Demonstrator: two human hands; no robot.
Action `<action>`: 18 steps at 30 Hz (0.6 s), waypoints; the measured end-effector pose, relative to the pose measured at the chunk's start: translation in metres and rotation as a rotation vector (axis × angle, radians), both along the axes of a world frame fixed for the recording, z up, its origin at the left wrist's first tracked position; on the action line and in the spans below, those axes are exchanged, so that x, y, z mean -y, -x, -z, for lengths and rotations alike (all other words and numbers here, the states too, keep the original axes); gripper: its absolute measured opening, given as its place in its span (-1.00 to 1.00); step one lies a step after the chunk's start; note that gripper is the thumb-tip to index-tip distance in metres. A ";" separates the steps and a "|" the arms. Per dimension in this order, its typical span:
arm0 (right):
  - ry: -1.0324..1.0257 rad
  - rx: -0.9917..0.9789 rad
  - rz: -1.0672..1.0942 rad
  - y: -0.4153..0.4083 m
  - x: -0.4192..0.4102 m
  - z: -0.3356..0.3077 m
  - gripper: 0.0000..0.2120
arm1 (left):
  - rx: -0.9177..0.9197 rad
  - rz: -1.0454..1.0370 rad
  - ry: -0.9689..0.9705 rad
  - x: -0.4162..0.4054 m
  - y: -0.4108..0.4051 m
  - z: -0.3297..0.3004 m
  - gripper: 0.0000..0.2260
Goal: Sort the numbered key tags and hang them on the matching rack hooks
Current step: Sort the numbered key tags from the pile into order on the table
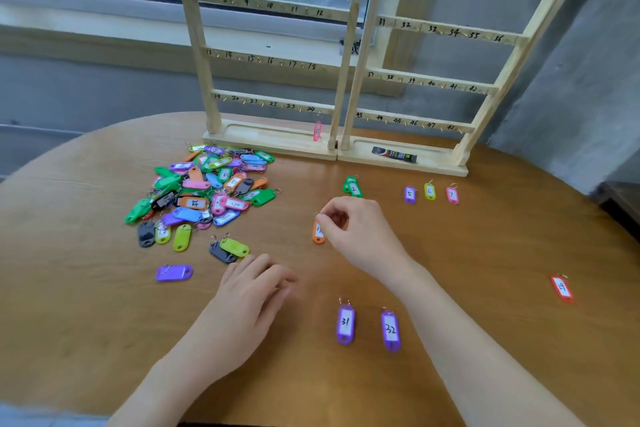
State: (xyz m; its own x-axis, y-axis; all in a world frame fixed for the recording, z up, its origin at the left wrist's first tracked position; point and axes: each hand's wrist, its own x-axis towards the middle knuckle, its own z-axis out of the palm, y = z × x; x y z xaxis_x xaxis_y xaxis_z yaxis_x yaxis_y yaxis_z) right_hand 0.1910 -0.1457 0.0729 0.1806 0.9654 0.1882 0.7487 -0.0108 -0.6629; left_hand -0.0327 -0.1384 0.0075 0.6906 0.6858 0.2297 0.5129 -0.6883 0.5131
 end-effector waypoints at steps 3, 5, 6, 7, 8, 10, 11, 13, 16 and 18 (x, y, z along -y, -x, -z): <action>0.053 0.048 -0.118 0.031 -0.014 0.002 -0.88 | -0.005 -0.166 -0.042 -0.018 0.048 0.001 -0.69; 0.092 0.116 -0.176 0.052 -0.023 0.005 -0.87 | -0.014 -0.255 -0.050 -0.027 0.079 0.002 -0.71; 0.108 0.152 -0.196 0.062 -0.026 0.007 -0.86 | -0.012 -0.290 -0.053 -0.029 0.091 0.001 -0.70; 0.122 0.187 -0.214 0.071 -0.030 0.009 -0.84 | -0.004 -0.320 -0.058 -0.031 0.102 0.000 -0.69; 0.132 0.224 -0.226 0.078 -0.033 0.010 -0.81 | 0.001 -0.345 -0.064 -0.032 0.110 -0.001 -0.67; 0.155 0.321 -0.230 0.091 -0.039 0.014 -0.73 | -0.008 -0.378 -0.068 -0.033 0.121 -0.002 -0.65; 0.162 0.368 -0.230 0.096 -0.042 0.015 -0.70 | -0.017 -0.391 -0.061 -0.034 0.124 -0.002 -0.63; 0.185 0.420 -0.234 0.103 -0.046 0.019 -0.70 | -0.023 -0.417 -0.034 -0.035 0.126 0.001 -0.61; 0.244 0.446 -0.247 0.107 -0.050 0.020 -0.74 | -0.031 -0.444 -0.012 -0.037 0.126 0.006 -0.58; 0.246 0.478 -0.247 0.107 -0.051 0.019 -0.76 | -0.041 -0.453 -0.019 -0.037 0.124 0.008 -0.59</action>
